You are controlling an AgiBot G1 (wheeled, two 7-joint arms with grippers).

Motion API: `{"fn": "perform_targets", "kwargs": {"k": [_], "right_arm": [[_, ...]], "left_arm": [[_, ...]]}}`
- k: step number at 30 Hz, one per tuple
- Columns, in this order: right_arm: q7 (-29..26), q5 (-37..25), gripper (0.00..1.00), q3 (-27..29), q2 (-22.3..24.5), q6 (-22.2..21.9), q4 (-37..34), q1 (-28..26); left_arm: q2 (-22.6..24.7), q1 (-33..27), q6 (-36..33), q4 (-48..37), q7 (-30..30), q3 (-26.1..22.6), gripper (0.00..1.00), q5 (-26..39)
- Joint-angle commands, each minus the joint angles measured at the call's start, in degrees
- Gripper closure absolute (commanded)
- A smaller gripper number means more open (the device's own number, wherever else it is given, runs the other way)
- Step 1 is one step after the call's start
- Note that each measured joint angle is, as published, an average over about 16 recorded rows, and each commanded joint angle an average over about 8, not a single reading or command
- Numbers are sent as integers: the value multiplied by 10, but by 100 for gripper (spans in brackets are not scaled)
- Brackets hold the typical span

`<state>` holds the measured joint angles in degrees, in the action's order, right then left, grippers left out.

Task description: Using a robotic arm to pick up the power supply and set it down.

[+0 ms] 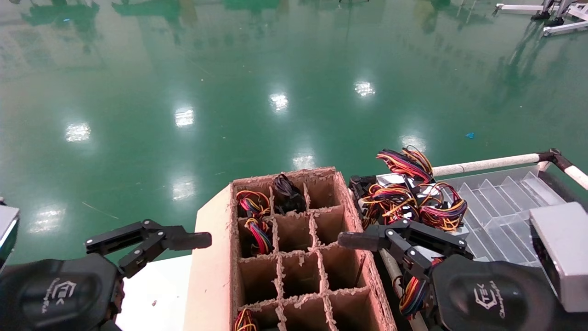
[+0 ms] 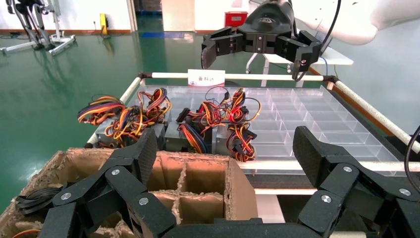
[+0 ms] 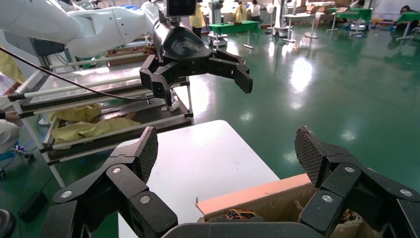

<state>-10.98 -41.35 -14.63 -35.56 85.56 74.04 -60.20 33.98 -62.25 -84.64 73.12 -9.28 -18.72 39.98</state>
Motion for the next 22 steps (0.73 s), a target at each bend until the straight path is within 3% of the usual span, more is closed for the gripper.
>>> {"fn": "perform_targets", "kwargs": {"k": [1,22], "right_arm": [[-1,2,0,5,-2,-1,2,5],[2,-4,0,-11,5,1,-4,-11]], "left_arm": [[0,0,0,0,0,0,0,0],[0,0,0,0,0,0,0,0]]}}
